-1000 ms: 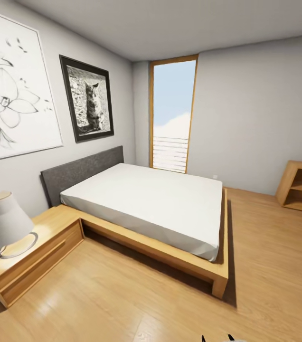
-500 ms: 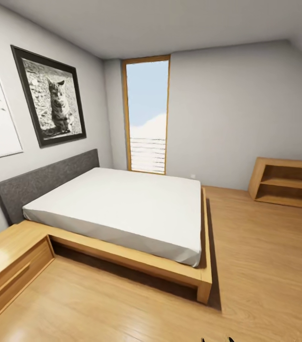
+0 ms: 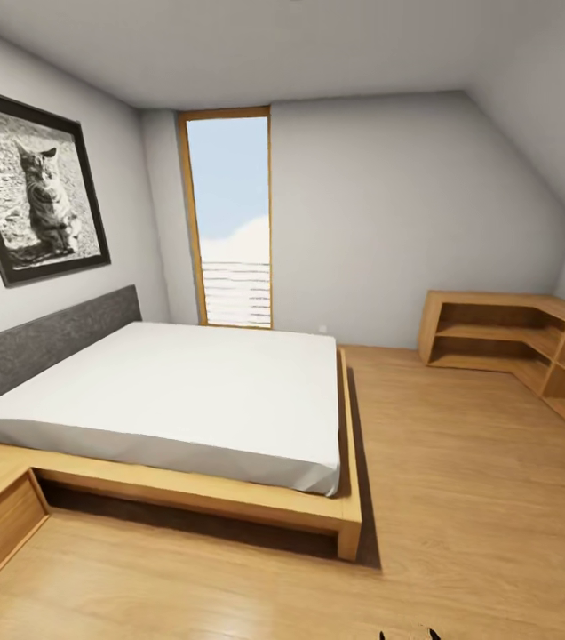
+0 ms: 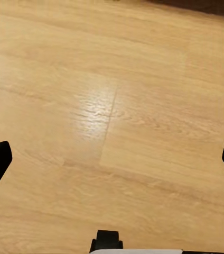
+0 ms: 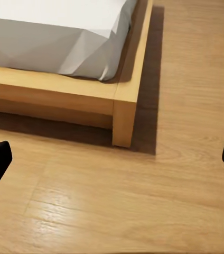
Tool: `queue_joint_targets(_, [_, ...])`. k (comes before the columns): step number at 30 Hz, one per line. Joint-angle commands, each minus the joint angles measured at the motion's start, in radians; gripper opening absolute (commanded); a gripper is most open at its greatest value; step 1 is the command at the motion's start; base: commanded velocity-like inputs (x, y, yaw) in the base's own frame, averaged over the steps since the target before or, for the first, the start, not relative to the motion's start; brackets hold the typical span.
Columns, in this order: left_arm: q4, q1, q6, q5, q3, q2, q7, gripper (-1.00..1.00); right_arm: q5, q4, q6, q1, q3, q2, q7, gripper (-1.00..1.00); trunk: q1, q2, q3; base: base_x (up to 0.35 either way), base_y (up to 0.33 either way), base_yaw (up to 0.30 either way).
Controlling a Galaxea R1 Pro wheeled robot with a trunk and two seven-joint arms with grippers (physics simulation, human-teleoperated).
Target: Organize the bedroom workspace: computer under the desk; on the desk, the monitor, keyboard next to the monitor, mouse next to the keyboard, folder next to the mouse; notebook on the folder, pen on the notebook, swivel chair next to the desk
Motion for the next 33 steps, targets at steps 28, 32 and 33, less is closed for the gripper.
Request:
queue_joint_targets(28, [0.002,0.0,0.0,0.003,-0.002,-0.005,-0.002,1.0,-0.004,0.001,0.005,-0.001,-0.005,-0.001,0.001,1.0,0.0,-0.001,0.009,0.193,0.0,-0.3])
queue_joint_targets(32, [0.002,-0.001,0.0,0.003,-0.002,-0.005,-0.002,1.0,-0.006,0.001,0.006,-0.001,-0.007,-0.001,0.0,1.0,0.0,-0.001,0.009,0.014,0.0,-0.3])
queue_joint_targets(33, [0.002,0.0,0.0,0.003,-0.002,-0.005,-0.002,1.0,-0.006,0.001,0.007,-0.001,-0.007,-0.001,0.0,1.0,0.0,-0.001,0.009,0.006,0.0,-0.3])
